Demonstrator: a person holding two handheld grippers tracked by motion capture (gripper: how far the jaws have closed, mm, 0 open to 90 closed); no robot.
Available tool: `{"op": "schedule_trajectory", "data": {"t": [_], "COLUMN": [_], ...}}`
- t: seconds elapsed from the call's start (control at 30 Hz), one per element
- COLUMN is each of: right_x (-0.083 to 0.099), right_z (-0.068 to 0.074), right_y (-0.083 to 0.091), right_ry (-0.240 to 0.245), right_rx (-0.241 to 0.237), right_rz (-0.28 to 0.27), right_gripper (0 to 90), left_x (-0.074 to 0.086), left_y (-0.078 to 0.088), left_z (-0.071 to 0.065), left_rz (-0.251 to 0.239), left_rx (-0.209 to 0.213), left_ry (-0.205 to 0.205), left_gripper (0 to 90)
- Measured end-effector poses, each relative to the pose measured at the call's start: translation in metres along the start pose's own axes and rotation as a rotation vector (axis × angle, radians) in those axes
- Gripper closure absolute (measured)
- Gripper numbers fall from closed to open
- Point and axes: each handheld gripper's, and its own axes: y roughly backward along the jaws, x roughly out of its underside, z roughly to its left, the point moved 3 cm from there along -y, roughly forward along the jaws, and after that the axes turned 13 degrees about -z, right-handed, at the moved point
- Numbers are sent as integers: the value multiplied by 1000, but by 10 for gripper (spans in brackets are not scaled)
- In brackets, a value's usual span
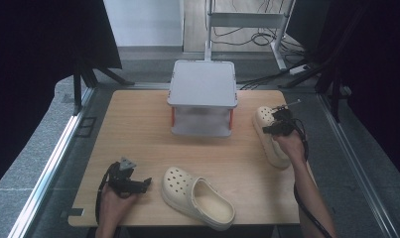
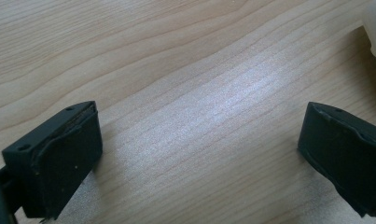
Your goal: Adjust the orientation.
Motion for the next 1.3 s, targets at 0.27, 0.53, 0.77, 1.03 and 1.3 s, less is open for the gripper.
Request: {"op": "schedule_trajectory", "data": {"t": [0.27, 0.53, 0.77, 1.03, 1.3], "right_x": [1, 2, 4, 10, 14], "right_z": [-2, -1, 1, 21, 52], "right_y": [2, 16, 35, 66, 91], "right_ry": [-53, -26, 3, 73, 136], "right_rx": [-2, 21, 23, -10, -65], "right_rz": [-1, -6, -16, -35, -46], "right_gripper": [758, 774, 774, 774, 772], "left_x": [0, -1, -1, -1, -1], "left_y": [0, -1, -1, -1, -1], "left_z": [0, 0, 0, 0, 0], "left_rz": [1, 0, 1, 1, 0], "left_rx": [-1, -1, -2, -2, -2], "left_ry": [1, 2, 1, 1, 0], "left_gripper": [0, 0, 0, 0, 0]}}
